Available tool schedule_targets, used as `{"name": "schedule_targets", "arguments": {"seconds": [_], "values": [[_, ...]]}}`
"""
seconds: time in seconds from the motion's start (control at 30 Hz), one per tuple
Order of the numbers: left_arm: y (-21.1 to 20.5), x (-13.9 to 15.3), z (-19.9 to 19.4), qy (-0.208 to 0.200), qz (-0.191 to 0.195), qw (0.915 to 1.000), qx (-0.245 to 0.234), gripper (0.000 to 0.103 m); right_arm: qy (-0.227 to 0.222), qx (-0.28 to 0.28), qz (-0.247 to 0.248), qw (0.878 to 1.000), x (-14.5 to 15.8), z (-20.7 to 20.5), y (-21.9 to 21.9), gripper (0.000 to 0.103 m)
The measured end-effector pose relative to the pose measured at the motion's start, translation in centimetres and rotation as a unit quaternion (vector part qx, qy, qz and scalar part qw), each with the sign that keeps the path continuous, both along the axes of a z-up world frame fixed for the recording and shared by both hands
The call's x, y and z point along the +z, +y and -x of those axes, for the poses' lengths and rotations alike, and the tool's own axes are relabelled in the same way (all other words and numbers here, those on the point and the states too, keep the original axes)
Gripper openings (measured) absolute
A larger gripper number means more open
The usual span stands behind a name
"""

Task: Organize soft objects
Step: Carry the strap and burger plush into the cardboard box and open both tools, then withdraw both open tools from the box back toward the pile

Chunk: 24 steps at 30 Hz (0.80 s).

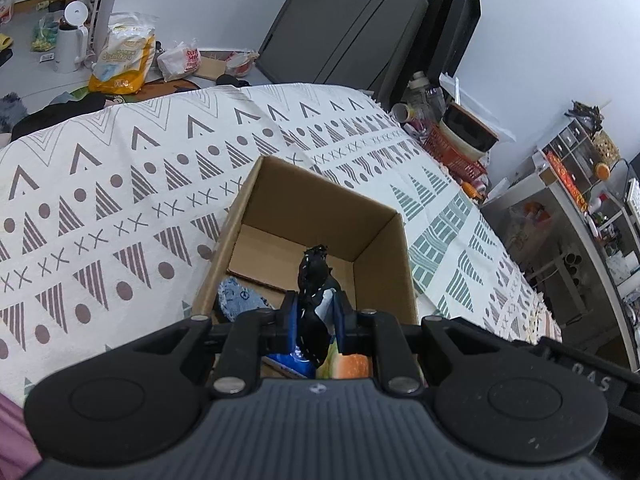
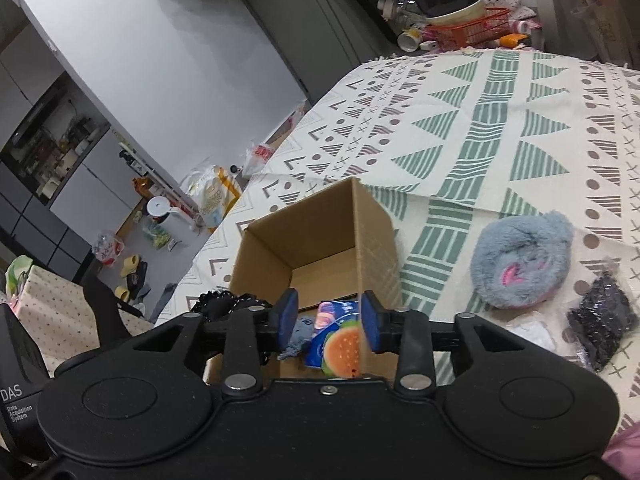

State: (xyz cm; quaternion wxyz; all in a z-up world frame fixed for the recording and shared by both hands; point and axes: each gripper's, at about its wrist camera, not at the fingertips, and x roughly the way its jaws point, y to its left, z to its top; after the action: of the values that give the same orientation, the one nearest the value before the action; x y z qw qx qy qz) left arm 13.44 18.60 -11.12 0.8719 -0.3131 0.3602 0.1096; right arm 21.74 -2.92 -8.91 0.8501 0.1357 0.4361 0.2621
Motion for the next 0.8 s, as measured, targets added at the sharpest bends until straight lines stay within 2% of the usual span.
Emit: {"name": "schedule_targets", "arguments": {"seconds": [0.07,0.23,0.3,0.37,0.5,0.67,0.8], "values": [[-0.3,0.1,0.0,0.003,-0.01,0.9999,-0.002,0.018,-0.005,-0.009,0.004,1.0,0.2,0.2,-0.5,0.053],[-0.5,0.0,-0.1,0.02,-0.028,0.9994,0.005,0.022,-0.008,-0.027,0.012,1.0,0.4,0.5,-2.2,0.068],[-0.7,0.1,-0.1,0.027,-0.044,0.9986,0.009,0.036,-0.007,-0.038,0.016,0.999,0.3,0.7,-3.0,0.087],[-0.8,0.4,0.1,0.034,-0.06,0.9973,0.024,0.048,-0.01,-0.049,0.023,0.998,0.4,0.8,-3.8,0.094],[-1.4,1.2,0.6,0.021,-0.078,0.9962,0.032,0.061,-0.005,-0.061,0.032,0.998,0.2,0.9,-5.7,0.098],[-3.6,1.8,0.3,0.018,-0.089,0.9958,0.014,0.065,-0.007,-0.084,0.041,0.996,0.0,1.1,-8.4,0.099],[-6.0,2.1,0.0,0.01,-0.099,0.995,-0.015,0.067,-0.025,-0.092,0.05,0.994,0.2,1.6,-10.3,0.103]]}}
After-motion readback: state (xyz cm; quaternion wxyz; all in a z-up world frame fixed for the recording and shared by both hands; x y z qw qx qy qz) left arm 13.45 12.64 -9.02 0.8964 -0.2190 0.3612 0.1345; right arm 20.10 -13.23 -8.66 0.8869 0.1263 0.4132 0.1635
